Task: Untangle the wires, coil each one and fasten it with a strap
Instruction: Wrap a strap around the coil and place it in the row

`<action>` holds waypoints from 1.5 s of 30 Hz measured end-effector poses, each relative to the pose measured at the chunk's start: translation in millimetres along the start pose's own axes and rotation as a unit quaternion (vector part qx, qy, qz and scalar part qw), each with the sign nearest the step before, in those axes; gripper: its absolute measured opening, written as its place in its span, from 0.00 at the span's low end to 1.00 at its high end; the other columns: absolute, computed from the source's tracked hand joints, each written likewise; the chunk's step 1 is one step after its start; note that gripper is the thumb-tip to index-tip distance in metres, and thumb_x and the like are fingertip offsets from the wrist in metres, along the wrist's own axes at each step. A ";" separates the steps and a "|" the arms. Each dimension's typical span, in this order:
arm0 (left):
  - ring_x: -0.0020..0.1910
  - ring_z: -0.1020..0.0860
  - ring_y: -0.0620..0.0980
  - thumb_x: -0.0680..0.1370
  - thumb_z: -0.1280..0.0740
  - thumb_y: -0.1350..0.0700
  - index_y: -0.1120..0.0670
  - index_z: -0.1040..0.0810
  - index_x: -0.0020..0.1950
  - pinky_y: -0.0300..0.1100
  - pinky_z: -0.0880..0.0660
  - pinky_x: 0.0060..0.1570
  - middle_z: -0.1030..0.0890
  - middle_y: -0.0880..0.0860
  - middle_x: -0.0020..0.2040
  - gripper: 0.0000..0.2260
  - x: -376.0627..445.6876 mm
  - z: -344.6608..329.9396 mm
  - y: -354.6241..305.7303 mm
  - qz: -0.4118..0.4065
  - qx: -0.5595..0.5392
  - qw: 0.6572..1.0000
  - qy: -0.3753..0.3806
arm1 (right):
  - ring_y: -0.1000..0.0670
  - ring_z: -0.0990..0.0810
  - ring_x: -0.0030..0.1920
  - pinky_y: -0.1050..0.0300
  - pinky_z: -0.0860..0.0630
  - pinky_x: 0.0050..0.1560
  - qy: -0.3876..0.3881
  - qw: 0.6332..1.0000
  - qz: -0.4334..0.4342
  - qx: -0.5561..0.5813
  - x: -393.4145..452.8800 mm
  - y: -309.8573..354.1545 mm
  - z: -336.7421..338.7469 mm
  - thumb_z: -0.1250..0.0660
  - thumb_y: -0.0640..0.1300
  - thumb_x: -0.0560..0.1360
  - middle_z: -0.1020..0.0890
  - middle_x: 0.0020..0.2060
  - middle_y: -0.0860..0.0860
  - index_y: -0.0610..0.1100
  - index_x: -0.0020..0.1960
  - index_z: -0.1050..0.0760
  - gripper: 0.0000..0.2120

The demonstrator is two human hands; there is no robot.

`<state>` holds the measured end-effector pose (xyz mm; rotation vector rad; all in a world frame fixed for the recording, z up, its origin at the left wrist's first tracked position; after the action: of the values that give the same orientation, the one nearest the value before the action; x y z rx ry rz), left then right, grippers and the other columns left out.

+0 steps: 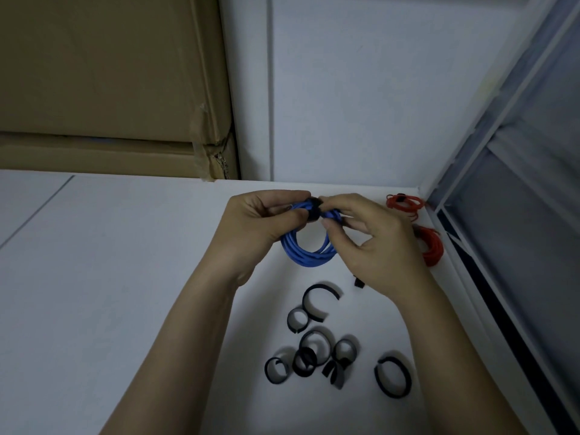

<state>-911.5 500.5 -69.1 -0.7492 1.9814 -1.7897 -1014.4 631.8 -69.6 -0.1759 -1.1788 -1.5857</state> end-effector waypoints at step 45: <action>0.46 0.16 0.49 0.67 0.30 0.58 0.56 0.18 0.52 0.40 0.20 0.49 0.14 0.53 0.45 0.14 -1.3 -5.1 1.1 0.000 -0.054 0.998 0.029 | 0.47 0.19 0.49 0.58 0.25 0.62 -0.132 0.954 0.186 -0.192 -3.3 12.5 -10.9 0.35 0.25 0.72 0.17 0.45 0.42 0.34 0.44 0.19 0.09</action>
<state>-913.7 505.3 -69.6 -0.7379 2.1304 -1.7334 -998.2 627.0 -69.9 -0.8392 -0.9517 -1.4628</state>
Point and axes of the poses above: each hand's wrist, its own x-axis towards the middle knuckle, its own z-axis out of the back of the hand, y = z × x, the point moved 3 cm from there along x, towards the middle knuckle
